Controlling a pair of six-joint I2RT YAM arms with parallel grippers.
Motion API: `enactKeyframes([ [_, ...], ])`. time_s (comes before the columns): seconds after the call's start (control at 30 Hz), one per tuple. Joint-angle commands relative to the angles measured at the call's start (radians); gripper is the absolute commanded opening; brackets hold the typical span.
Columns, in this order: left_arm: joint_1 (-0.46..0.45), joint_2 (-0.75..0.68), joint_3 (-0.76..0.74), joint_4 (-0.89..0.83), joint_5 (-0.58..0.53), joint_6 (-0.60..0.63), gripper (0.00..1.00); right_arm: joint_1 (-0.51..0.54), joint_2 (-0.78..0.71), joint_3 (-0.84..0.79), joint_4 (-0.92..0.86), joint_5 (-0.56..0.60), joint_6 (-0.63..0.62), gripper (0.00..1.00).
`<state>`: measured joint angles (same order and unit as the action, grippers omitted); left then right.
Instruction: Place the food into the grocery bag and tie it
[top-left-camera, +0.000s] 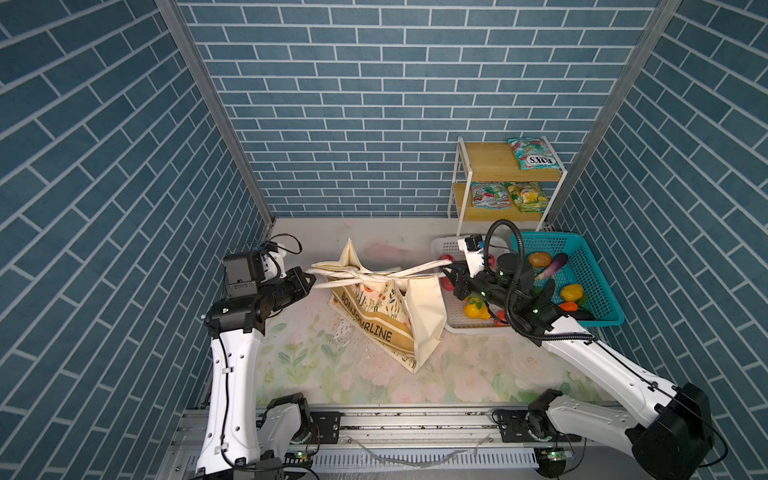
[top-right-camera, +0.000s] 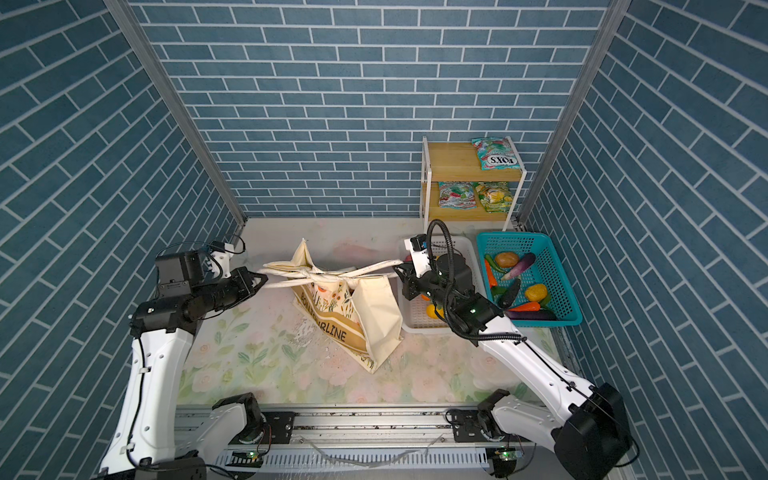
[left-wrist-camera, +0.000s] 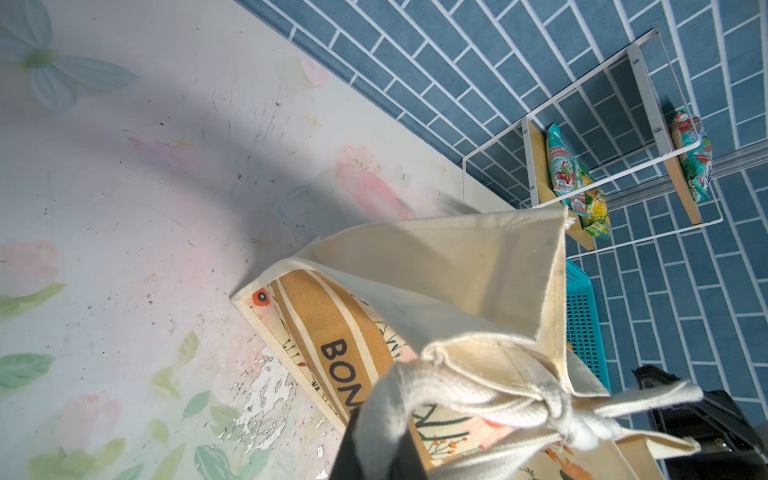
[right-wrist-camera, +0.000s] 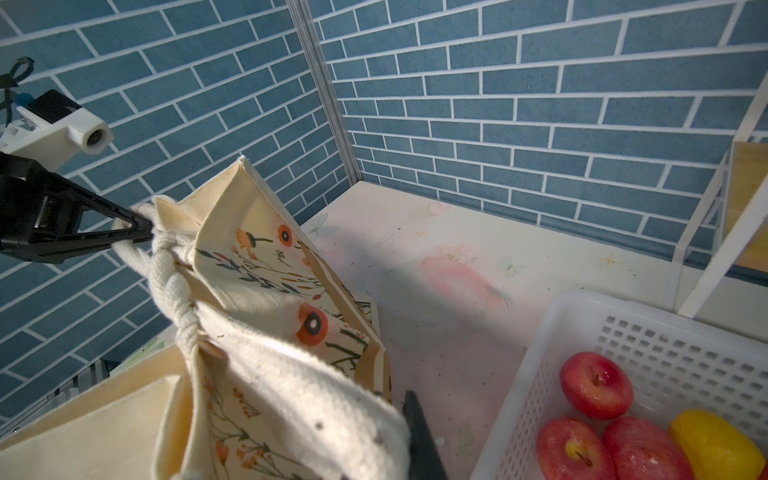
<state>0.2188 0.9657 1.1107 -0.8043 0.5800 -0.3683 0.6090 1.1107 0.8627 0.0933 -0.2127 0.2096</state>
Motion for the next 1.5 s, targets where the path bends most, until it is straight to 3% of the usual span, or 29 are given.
enactKeyframes([
  [0.0,0.211,0.011,-0.012,0.052,-0.742,0.099,0.0,-0.27,-0.092,-0.002,-0.087,0.606,-0.033,0.0],
  [0.43,0.284,0.033,0.0,0.049,-0.736,0.118,0.0,-0.353,-0.085,-0.002,-0.104,0.599,-0.016,0.0],
  [1.2,0.297,0.043,-0.011,0.073,-0.572,0.091,0.0,-0.38,-0.106,-0.003,-0.121,0.575,-0.016,0.0],
  [1.47,0.3,0.033,-0.024,0.082,-0.41,0.054,0.0,-0.38,-0.106,-0.008,-0.119,0.531,-0.001,0.0],
])
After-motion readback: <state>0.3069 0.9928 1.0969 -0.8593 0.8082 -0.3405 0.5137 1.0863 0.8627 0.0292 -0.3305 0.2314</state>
